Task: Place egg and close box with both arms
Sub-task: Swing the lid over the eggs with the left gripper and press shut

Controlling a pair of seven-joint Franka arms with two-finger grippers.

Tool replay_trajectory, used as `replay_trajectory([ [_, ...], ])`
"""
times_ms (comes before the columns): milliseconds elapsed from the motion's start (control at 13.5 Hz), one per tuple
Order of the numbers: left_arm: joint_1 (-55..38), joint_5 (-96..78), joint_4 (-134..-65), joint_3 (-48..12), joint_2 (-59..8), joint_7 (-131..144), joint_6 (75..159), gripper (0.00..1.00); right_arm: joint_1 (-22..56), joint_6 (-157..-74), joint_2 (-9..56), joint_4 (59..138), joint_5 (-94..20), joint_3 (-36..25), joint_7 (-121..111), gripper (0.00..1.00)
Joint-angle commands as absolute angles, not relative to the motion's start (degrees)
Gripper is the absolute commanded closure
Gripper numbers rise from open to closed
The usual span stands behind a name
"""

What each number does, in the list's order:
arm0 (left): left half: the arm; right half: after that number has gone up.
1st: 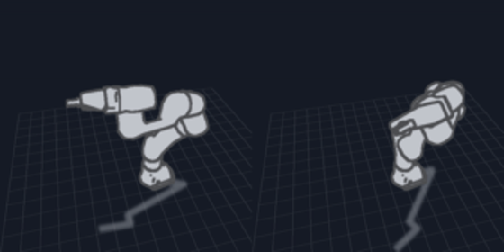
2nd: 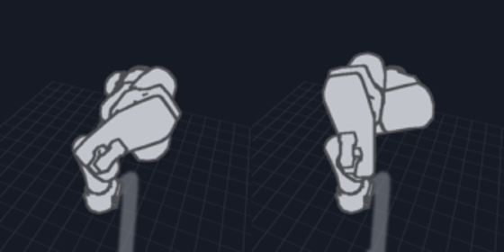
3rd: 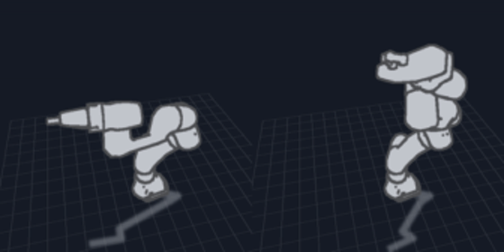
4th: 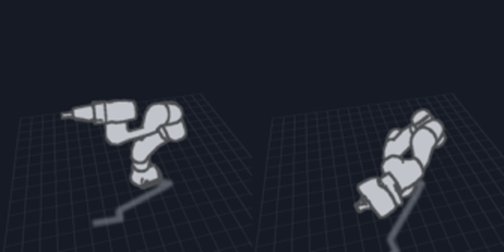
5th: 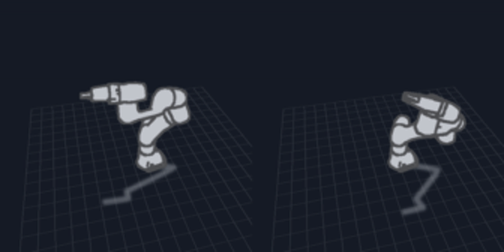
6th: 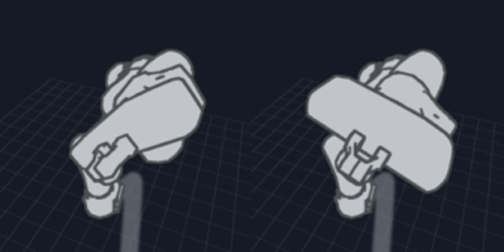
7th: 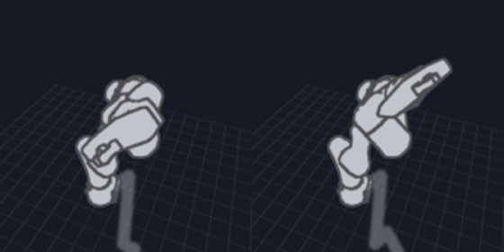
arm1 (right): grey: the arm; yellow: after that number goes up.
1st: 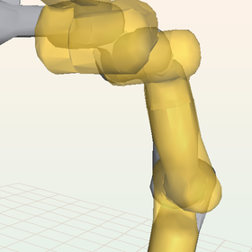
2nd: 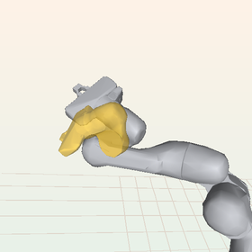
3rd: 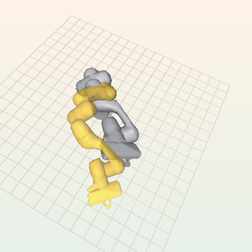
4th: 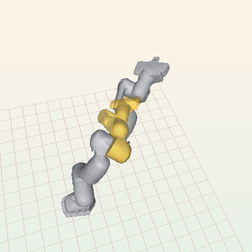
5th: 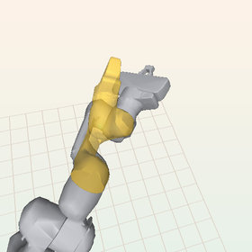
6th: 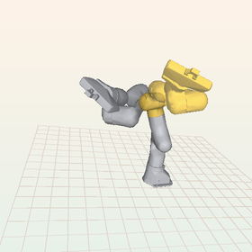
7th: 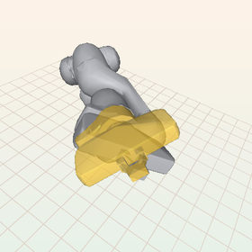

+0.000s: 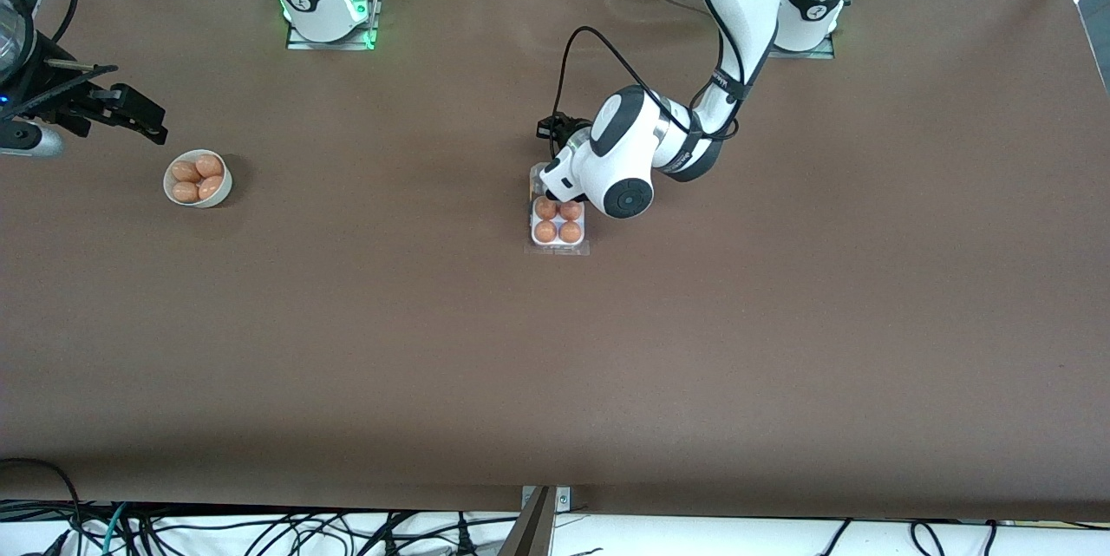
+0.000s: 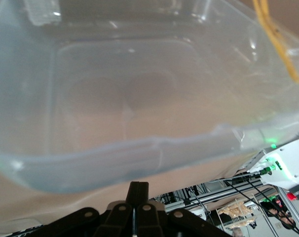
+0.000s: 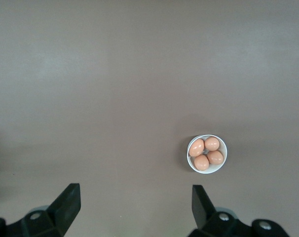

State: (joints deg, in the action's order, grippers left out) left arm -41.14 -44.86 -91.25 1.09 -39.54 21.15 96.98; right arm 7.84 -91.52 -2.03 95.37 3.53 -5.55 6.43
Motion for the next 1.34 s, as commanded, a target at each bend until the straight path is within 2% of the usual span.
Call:
replay_trajectory([
  [0, -41.8, -42.8, -89.9, 1.9, -39.9, 22.8, 97.0, 1.0, 7.4, -90.8, -2.1, 94.7, 2.7, -5.4, 5.6, 0.0],
  [1263, -41.4, -39.9, -86.4, 4.4, -40.1, 26.2, 100.3, 1.0, 7.4, -90.0, -2.2, 94.8, 2.7, -5.5, 6.1, 0.0],
])
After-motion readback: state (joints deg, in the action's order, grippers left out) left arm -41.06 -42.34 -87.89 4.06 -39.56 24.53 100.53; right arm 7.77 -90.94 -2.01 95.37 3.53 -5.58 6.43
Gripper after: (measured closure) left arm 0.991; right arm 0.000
